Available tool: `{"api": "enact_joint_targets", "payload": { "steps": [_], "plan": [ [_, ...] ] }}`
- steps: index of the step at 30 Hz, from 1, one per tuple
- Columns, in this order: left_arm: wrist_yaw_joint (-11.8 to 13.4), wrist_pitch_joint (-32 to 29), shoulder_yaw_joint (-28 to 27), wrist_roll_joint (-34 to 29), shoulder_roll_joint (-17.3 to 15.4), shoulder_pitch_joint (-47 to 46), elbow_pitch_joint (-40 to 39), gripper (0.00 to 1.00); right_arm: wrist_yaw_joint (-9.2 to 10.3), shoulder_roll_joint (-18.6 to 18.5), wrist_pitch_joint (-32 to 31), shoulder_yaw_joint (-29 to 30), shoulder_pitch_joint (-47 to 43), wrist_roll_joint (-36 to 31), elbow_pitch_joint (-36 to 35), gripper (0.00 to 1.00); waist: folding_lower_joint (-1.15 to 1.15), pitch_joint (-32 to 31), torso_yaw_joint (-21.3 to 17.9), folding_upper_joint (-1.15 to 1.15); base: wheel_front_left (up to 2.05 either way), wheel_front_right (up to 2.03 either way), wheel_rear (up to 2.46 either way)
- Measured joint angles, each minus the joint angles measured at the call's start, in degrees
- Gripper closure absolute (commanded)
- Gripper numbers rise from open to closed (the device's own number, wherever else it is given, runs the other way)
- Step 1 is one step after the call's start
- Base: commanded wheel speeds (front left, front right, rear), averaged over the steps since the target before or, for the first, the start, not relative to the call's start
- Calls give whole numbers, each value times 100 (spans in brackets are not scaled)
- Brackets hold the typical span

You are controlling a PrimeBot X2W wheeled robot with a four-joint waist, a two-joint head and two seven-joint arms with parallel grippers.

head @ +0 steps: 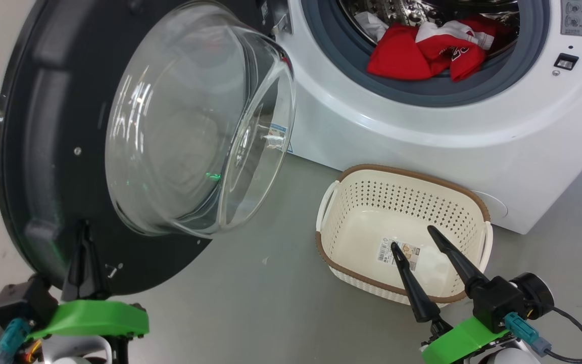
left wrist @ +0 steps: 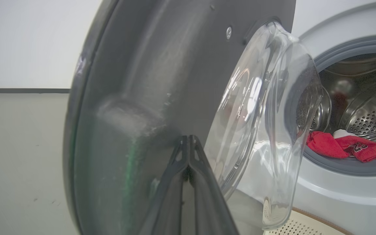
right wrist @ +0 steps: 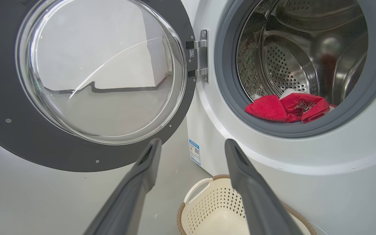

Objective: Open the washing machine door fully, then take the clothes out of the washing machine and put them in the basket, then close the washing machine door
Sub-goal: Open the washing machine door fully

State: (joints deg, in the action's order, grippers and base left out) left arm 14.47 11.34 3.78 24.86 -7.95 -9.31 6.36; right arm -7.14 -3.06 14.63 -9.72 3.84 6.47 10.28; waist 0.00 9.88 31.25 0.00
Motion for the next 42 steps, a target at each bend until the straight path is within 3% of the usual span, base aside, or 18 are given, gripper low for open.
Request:
{"api": "enact_joint_targets", "payload": {
  "steps": [8, 18, 31, 42],
  "plan": [
    [-231, 241, -215, 159, 71, -545, 744, 100, 0, 0, -1, 2, 11, -53, 10, 0, 0, 59, -5, 0, 0, 0, 0],
    [-305, 294, -715, 18, 147, -985, 1318, 100, 0, -2, -9, 4, 10, -57, -3, 0, 0, 100, -22, 0, 0, 0, 0],
    [-795, 297, -1735, -320, 268, -1560, 2126, 100, 0, -2, -103, -18, 9, -145, -54, 0, 0, 87, -71, 0, 0, 0, 0],
    [-1081, 322, -2224, -686, 314, -2052, 2724, 100, 0, -2, -202, -59, 9, -248, -115, 0, 0, 151, -111, 0, 0, 0, 0]
  ]
}}
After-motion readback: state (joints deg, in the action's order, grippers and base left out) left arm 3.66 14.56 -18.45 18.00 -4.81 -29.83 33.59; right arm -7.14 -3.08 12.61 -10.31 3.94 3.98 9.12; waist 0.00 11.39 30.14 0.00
